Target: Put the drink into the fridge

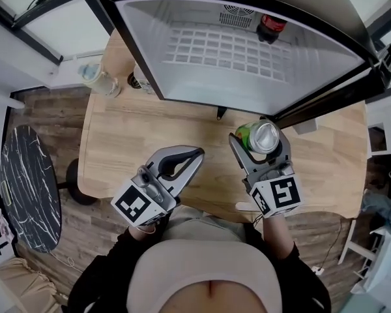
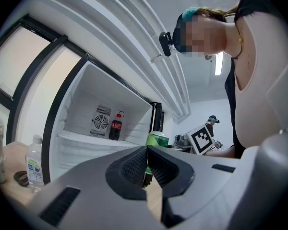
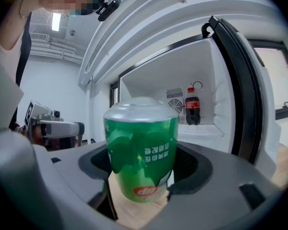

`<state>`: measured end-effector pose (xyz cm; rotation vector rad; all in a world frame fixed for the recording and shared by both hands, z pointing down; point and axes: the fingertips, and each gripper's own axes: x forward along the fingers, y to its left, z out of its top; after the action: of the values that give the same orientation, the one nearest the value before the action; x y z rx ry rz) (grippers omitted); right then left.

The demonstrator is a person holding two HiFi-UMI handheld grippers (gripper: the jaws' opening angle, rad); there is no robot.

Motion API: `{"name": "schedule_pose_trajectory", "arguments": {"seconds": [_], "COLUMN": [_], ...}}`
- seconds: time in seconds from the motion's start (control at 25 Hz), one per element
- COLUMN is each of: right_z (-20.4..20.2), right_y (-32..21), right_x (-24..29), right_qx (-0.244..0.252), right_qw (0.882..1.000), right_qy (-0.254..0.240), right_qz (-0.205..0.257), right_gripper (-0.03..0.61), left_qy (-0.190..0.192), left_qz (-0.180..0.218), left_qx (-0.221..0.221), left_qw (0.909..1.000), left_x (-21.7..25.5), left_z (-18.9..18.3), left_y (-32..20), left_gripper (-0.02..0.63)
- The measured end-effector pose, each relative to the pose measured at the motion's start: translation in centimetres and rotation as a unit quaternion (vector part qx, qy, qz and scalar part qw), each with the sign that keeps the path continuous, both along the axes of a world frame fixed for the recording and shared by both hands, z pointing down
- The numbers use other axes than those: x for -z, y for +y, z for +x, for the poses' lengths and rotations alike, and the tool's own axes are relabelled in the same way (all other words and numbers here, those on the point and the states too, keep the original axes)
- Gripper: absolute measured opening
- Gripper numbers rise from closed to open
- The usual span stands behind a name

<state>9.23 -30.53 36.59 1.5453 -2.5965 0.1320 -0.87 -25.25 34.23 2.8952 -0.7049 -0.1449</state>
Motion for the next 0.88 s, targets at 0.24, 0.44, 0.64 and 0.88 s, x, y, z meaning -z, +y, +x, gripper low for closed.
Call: {"name": "schedule_pose_trajectory", "arguments": {"seconds": [0.24,0.44,0.64,0.88], "right_z": [-0.6,-0.7,-0.8,-0.9], "right_y": [-2.3,-4.0,-5.9,-8.2], "right_x": [-2.1,-3.6,-5.1,-6.9], "right_qx": [0.010,0.011,0.008,0.002], "right_qw": [1.000,1.000,1.000,1.000], "right_qy": [0.001,0.009,0.016,0.013], "right_qz": [-0.003,0.000,0.002,-0.005], "right_gripper": [0.350,0.350,0.350,0.350], "left_qy": [-0.005,-0.006,0.003,0.012], "left_qz": [-0.008,-0.019,-0.033,-0.025], "left_qx": [-0.003,-0.001,0.006,0.024], "left_qw": [0.9999,0.9998,0.9994,0.9993], "left_x": [-0.4,-1.2,-1.7,-1.6], "left_z": [-0.2,-0.4,-0.9,-1.8], "left_y": [0.0,0.3,0.4,-0.2], "left_gripper": [0.008,0.008,0.008,0.008]}}
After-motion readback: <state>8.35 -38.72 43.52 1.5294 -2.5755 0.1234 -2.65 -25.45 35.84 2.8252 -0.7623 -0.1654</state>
